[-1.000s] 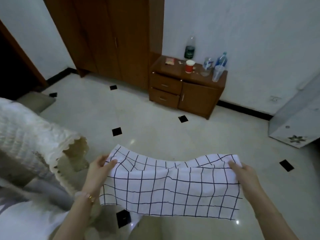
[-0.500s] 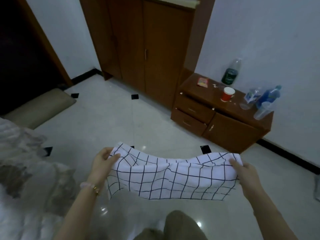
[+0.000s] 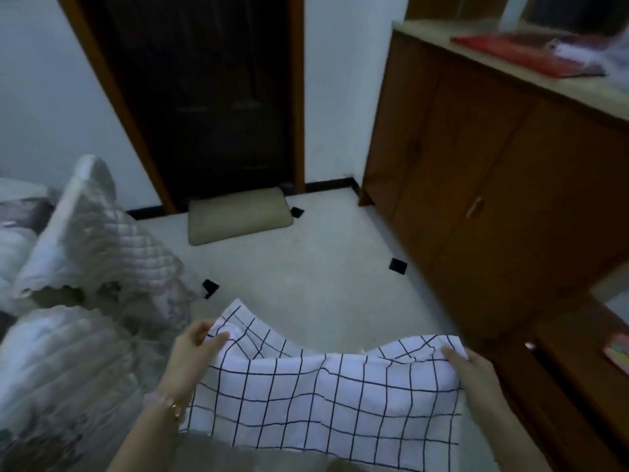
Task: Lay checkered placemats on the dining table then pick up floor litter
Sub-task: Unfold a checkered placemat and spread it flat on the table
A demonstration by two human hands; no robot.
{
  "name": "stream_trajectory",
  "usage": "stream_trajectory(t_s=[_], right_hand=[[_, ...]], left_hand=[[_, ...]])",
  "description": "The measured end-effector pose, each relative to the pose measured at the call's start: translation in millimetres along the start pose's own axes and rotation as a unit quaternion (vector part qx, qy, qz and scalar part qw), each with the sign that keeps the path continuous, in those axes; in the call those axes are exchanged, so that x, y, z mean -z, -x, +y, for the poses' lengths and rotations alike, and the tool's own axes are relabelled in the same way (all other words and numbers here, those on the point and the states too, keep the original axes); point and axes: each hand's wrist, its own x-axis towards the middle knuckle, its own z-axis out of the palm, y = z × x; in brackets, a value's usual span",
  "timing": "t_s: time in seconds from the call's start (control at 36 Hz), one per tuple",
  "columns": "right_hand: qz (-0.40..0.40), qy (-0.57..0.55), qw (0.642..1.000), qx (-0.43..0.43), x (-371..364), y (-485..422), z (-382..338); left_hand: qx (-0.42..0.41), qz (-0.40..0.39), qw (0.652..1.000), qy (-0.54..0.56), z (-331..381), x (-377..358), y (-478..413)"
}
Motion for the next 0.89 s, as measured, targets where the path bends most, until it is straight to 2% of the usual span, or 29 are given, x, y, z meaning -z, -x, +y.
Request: stream_trajectory(t_s=[0.19,0.5,0.69,0.89], right_hand=[[-0.114,0.082,0.984,0.109,-91.6,-97.7,-131.1],[-0.253,0.122,0.940,0.195,-298.3,-180.9,-257.0],[-0.353,0.075,0.891,0.274,-442.0,-172.7,-371.7],[-0.461,0.028,0.828,0.318,-571.4,-143.7,-427.7]], left_hand=[[-0.016,0.141,0.988,0.060,39.7,34.0,-52.7],[-0.005,0.271,0.953,0.133,55.5,98.4,-151.2],[-0.057,0.407,0.890,0.198,106.2,189.6,-193.4],[-0.047,0.529,0.831,0.167,105.4,264.3,-198.9]])
